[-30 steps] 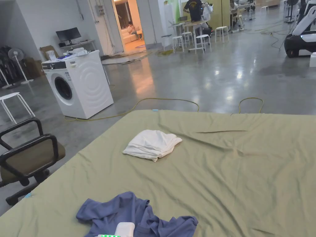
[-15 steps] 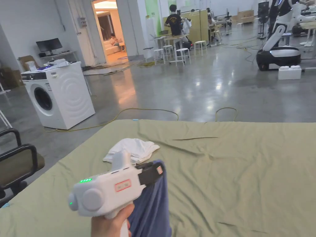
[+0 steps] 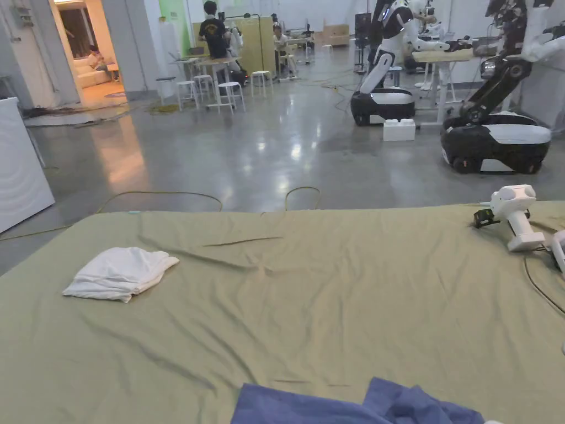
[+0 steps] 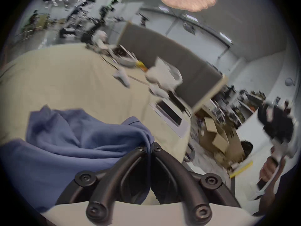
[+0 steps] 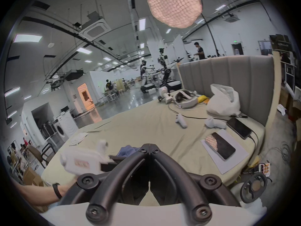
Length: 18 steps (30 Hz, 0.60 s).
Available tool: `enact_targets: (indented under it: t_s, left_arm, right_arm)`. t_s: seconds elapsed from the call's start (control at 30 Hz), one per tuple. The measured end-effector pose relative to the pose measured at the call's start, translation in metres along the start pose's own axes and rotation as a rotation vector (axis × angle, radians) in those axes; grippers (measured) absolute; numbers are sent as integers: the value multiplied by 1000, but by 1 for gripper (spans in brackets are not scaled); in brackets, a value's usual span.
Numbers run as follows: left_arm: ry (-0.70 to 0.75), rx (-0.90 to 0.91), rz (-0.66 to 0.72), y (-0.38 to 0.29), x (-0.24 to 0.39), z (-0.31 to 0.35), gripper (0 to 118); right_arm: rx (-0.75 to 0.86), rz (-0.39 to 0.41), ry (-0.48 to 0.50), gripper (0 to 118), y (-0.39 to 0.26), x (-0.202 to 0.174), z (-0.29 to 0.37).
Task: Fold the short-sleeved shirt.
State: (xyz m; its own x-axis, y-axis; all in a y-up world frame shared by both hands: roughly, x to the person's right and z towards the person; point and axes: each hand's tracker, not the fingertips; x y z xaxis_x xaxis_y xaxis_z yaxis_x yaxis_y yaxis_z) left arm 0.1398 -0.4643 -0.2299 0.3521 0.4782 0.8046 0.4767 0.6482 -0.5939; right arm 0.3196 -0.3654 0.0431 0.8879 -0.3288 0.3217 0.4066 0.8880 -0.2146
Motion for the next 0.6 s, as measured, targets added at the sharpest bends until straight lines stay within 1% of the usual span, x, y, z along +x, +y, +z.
enact_targets:
  t_s: [0.03,0.07,0.1,0.13,0.17,0.2,0.27,0.37,0.4,0.5,0.57,0.6]
  left_arm:
    - [-2,-26,-35,-10,9,-12,10]
    - [8,-28,-56,-18,11,-18,29]
    - [0,-23,-57,-25,8,-19,55]
    - [-6,-15,-48,-30,4,-16,80]
    - [-1,-6,-37,-35,7,-12,94]
    - [15,17,-23,-35,4,4,94]
    - [64,107,-27,-32,-3,46,94]
    - [206,298,-90,-28,5,139,94]
    - [281,371,-123,-27,11,175,94]
    - [521,587,-211,-42,47,269,94]
    - [692,710,-248,-62,78,314,94]
    - [772,764,-250,-74,92,333,94]
  right_arm:
    - [-10,19,-36,0,-1,2,3]
    - [-25,67,-72,0,-4,2,5]
    - [-43,124,-98,0,-6,0,7]
    - [-54,164,-97,0,-8,-2,8]
    - [-61,198,-82,0,-10,-4,9]
    - [-62,217,-68,0,-11,-7,9]
    - [-49,220,-31,0,-11,-12,5]
    - [-3,182,63,0,-5,-22,-7]
    - [11,171,97,0,-1,-26,-11]
    - [58,165,160,0,11,-40,-21]
    - [86,161,201,0,20,-49,-23]
    - [102,161,214,0,19,-48,-21]
